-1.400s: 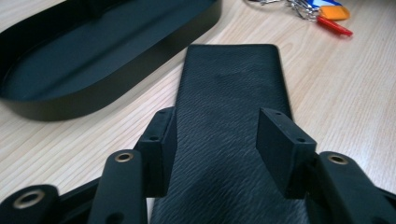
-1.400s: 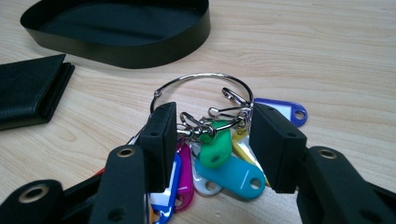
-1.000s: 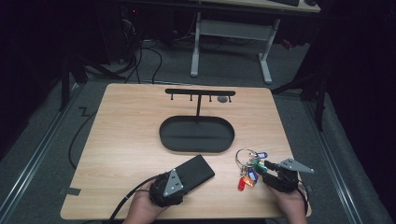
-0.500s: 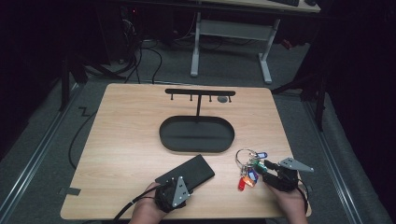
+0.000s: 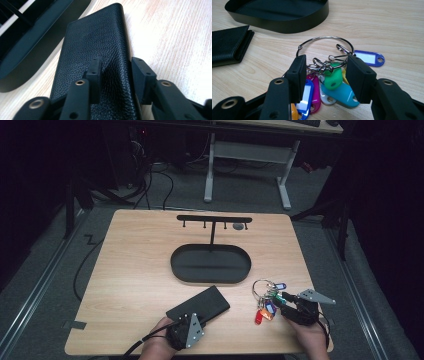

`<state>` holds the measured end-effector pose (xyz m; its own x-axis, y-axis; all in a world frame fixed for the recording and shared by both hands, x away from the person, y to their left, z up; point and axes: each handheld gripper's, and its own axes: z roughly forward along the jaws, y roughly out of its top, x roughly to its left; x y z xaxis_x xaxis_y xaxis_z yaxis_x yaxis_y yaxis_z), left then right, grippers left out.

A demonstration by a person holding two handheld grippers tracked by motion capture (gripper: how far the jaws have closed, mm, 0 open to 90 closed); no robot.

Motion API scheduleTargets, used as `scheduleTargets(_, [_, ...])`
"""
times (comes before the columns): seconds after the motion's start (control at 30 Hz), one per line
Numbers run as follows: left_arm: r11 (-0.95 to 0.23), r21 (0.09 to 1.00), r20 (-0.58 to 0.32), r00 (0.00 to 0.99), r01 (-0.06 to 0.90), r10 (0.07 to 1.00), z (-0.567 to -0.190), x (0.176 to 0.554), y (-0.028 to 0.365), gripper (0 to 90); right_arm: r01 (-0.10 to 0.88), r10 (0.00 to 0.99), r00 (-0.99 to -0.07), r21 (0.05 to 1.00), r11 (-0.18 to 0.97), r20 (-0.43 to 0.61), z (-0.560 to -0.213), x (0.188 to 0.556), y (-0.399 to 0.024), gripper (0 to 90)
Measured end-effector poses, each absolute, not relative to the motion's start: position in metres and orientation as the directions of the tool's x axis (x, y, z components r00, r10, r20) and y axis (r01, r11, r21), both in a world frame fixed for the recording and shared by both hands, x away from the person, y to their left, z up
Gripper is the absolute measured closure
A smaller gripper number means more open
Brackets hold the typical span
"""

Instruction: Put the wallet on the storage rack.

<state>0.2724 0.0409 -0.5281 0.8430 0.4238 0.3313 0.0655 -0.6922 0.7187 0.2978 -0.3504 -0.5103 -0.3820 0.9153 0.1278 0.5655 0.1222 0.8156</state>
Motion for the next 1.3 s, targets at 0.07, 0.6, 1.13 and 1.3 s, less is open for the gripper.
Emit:
scheduleTargets(0.07, [-0.678,0.731,0.309,0.848,0.078,0.43,-0.528,0.274,0.043,66.1,0.566,0.915,-0.381,0.816,0.119,0.13,-0.51,0.298,-0.351,51.6])
scheduleTargets(0.6, [-0.6,0.792,0.246,0.843,0.109,0.478,-0.513,0.274,0.056,79.8,0.563,0.916,-0.372,0.821,0.096,0.148,-0.509,0.297,-0.357,51.6])
scheduleTargets(1.13, [-0.455,0.877,0.157,0.803,0.154,0.575,-0.489,0.28,0.097,82.5,0.56,0.916,-0.373,0.823,0.097,0.146,-0.509,0.298,-0.357,51.6])
scheduleTargets(1.3, [-0.426,0.888,0.133,0.792,0.171,0.595,-0.485,0.282,0.107,82.6,0.561,0.916,-0.374,0.822,0.098,0.146,-0.509,0.298,-0.357,51.6])
